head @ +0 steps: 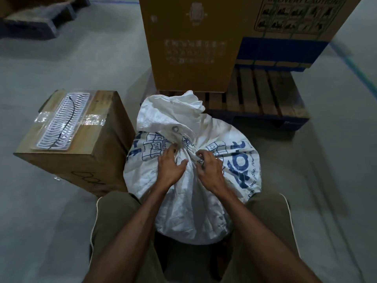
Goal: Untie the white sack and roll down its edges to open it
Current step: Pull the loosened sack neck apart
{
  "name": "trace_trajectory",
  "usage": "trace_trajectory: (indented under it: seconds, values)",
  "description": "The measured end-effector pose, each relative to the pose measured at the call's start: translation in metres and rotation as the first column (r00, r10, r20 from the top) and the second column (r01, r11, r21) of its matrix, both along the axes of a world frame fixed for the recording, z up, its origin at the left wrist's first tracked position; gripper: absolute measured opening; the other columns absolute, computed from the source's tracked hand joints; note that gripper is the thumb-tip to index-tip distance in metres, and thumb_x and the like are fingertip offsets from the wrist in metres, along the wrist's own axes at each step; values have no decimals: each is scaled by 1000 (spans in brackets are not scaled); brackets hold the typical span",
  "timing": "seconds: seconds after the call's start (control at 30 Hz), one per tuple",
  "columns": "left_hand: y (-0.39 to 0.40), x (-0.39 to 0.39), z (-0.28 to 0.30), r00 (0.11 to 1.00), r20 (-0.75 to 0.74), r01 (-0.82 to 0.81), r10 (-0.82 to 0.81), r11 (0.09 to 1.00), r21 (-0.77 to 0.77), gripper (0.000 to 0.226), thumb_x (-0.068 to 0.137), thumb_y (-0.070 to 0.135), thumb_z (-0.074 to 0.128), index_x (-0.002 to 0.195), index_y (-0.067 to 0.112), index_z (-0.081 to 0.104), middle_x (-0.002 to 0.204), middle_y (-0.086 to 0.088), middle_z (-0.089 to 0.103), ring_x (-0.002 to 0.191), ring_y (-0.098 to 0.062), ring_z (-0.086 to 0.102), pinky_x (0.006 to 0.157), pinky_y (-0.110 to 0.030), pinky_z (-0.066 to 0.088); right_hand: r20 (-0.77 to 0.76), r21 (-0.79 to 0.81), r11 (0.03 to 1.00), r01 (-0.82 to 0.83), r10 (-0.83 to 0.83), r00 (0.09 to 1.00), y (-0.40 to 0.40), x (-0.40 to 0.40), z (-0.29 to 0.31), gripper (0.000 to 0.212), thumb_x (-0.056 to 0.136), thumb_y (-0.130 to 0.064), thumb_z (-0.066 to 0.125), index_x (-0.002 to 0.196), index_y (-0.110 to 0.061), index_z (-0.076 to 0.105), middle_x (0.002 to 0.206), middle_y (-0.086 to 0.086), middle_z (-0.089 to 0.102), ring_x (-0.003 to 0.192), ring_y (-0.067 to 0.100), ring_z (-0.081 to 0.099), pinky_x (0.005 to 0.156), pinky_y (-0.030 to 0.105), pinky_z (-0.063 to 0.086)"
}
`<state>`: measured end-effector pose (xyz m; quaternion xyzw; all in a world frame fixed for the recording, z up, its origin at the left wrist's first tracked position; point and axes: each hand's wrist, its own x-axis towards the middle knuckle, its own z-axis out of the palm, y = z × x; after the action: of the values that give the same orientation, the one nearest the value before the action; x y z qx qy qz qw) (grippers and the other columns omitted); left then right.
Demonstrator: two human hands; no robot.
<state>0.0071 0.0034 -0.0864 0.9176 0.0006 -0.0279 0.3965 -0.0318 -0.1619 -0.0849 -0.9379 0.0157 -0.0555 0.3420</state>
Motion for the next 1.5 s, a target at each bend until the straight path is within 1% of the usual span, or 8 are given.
trace_trajectory:
  seconds: [0.3,0.47,0.63,0.8,1.0,1.1,1.33,1.5]
  values:
    - [6,-24,18,997,66,32,-40,992,119,47,92,33,63,134,14,56,117,-18,65,105,-35,62,85,-40,52,43,-1,998,64,-64,997,14,-24,2,30,95,-19,64,124,-28,61,115,-4,67,110,19,59,88,37,28]
    - [10,-78,35,984,169,42,-65,990,133,38,87,20,59,124,15,67,124,-14,65,118,-33,59,100,-40,49,102,-44,997,59,-54,993,9,-68,5,26,89,-17,73,113,-28,70,105,-6,69,103,21,61,84,38,31]
    - [0,-132,81,885,462,-57,65,998,-32,11,87,15,65,96,21,64,75,3,70,66,-19,68,62,-30,51,91,-72,993,95,-89,992,0,-110,-1,36,84,-9,74,112,-31,71,103,-12,68,102,18,60,85,41,33]
    - [-1,-148,105,761,620,-121,191,981,-154,24,92,20,68,112,15,56,97,2,65,90,-18,63,84,-37,49,112,-58,991,122,-115,987,-12,-137,0,32,90,-8,69,112,-31,70,104,-13,66,104,15,59,87,37,26]
    - [8,-166,108,827,10,-516,562,767,-381,65,83,27,74,138,21,39,113,-3,60,96,-22,60,80,-37,50,138,-8,989,149,-147,980,-25,-162,7,22,94,-15,65,103,-34,69,100,-14,62,99,12,59,91,40,29]
    - [25,-161,89,835,-333,-547,439,728,-413,35,66,31,68,93,10,72,85,-12,74,72,-31,69,67,-46,59,106,-17,988,153,-150,983,-29,-173,10,26,95,-11,61,105,-34,67,106,-14,61,98,10,59,91,39,28]
    - [-12,-219,109,984,-168,-117,54,911,-396,31,97,9,53,128,9,56,95,-15,76,71,-19,72,60,-33,57,66,382,909,168,-208,976,0,-173,81,18,104,-32,53,102,-20,66,100,0,66,94,17,62,81,35,47]
    - [-34,-231,128,808,-402,289,-432,884,-368,72,104,16,42,161,20,-1,97,-15,78,63,-24,72,51,-26,52,-257,442,863,245,-140,956,12,-138,125,47,88,-53,73,118,-18,64,106,-1,62,100,21,62,80,33,48]
